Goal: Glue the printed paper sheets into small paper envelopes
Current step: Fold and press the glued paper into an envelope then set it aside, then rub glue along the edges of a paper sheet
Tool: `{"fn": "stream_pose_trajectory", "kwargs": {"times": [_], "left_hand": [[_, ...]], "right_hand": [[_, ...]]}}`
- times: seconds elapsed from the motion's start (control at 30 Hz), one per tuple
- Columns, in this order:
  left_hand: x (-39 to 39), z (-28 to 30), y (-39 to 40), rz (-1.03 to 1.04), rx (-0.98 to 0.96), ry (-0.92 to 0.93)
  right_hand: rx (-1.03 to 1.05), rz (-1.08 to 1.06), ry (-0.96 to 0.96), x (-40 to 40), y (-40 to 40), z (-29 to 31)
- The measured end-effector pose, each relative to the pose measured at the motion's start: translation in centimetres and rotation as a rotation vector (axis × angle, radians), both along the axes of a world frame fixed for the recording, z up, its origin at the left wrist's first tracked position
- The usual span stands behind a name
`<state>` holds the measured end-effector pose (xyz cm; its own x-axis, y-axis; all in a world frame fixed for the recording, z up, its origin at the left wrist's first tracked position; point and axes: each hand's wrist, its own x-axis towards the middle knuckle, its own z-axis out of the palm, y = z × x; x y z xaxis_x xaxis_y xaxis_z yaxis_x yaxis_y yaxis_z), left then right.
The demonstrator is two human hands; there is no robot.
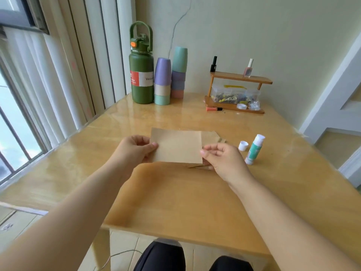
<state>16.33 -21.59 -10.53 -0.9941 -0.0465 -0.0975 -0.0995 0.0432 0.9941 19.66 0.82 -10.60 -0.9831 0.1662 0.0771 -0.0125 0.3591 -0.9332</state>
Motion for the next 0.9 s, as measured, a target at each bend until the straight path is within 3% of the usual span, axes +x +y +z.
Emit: {"fn": "stream_pose_trajectory", "kwargs": {"times": [0.13, 0.27, 0.47, 0.63, 0.9], "left_hand": [[-3.7, -0.2, -2.1, 0.180, -0.197, -0.057], [-6.4, -1.2, -3.3, 0.181, -0.553, -0.009], [-7.2, -2.4, -2.1, 0.160, -1.056, 0.254], [-6.1, -1.9, -0.2, -0.005, -1.100, 0.387], [-3.0, -1.2, 4.6, -0.368, -1.096, 0.649]], "right_hand": [[0.369, -0.103, 0.087, -3.2, 1.5, -0.3], [0.703, -0.005, -0.008, -5.2, 2.4, 0.0], [0.857, 0.113, -0.097, -7.1, 2.3, -0.9], [0.981, 0.091, 0.019, -7.2, 2.5, -1.0], [1.097, 0.285, 0.212, -4.7, 5.0, -1.9]]}}
